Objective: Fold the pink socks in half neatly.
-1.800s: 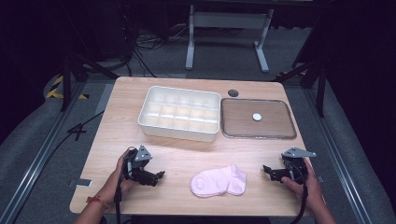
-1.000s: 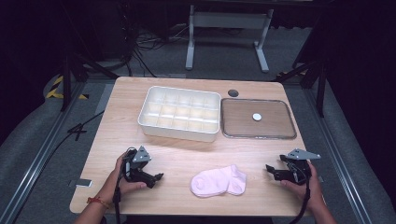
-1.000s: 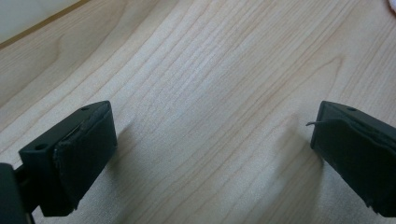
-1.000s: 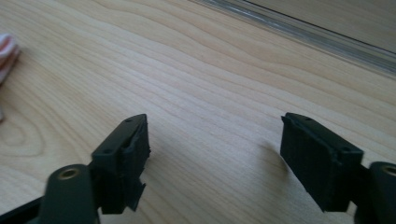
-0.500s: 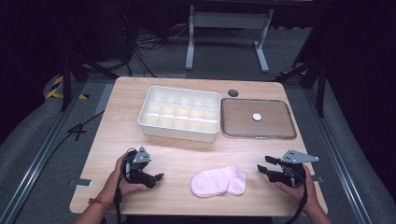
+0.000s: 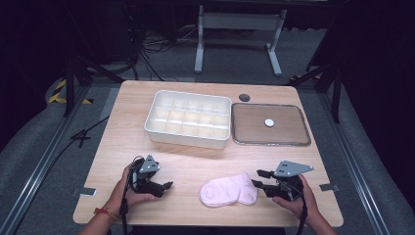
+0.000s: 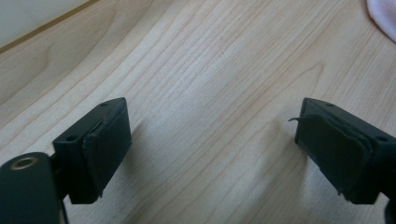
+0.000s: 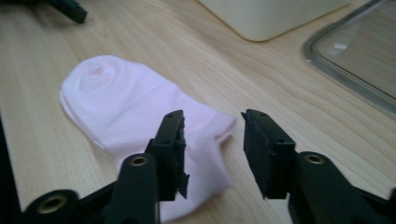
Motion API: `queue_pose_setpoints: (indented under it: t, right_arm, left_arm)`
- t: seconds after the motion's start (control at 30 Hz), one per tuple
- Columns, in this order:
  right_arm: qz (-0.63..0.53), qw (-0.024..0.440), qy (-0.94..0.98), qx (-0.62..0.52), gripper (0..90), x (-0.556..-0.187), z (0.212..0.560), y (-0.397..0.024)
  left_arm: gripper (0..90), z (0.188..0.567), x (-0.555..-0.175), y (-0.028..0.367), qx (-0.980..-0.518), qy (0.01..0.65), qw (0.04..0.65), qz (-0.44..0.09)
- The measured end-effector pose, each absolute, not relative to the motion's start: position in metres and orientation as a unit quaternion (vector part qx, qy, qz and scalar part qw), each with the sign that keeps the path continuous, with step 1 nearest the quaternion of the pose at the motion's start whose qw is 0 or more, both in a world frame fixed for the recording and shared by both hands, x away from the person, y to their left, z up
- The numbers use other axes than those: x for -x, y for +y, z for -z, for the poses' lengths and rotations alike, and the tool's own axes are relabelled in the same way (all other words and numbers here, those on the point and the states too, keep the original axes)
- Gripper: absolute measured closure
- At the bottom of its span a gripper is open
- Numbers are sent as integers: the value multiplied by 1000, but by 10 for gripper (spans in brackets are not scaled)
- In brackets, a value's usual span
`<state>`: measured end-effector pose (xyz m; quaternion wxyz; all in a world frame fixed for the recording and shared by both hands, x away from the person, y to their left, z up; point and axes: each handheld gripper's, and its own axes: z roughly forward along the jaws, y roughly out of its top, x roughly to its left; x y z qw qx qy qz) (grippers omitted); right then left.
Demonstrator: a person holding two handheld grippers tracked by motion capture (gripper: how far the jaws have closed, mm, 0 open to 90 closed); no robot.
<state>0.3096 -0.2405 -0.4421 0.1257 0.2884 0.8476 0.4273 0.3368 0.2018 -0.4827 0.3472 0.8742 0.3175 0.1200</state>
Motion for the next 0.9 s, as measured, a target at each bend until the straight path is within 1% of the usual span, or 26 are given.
queue_pose_setpoints:
  t: [0.03,0.07,0.1,0.17,0.2,0.3,0.37,0.43,0.53,0.67,0.9]
  right_arm:
    - [-427,126,848,-288,607,-310,442,-241]
    - [-425,117,852,-283,624,-309,442,-235]
    - [-428,107,856,-269,653,-307,443,-226]
    - [-425,103,865,-247,688,-303,445,-212]
    - [-424,101,868,-237,716,-302,446,-207]
    - [-420,89,877,-214,771,-301,450,-193]
    - [-408,85,887,-199,841,-301,455,-185]
    - [-404,73,891,-191,884,-301,458,-180]
    - [-402,68,895,-180,891,-300,461,-173]
    - [-392,61,901,-179,890,-300,468,-164]
    - [-393,53,895,-205,893,-298,476,-153]
  left_arm:
    - [136,483,-337,202,-874,318,347,-120]
    - [136,482,-336,200,-875,312,351,-119]
    - [170,482,-336,199,-874,313,352,-115]
    - [193,482,-335,197,-874,314,354,-115]
    - [223,481,-335,196,-874,311,356,-113]
    - [360,478,-333,191,-874,302,368,-100]
    - [372,475,-332,184,-871,297,380,-95]
    - [388,469,-330,172,-867,286,399,-87]
    - [393,466,-326,157,-865,276,413,-73]
    - [391,464,-321,139,-871,257,413,-63]
    - [380,460,-318,119,-868,254,423,-53]
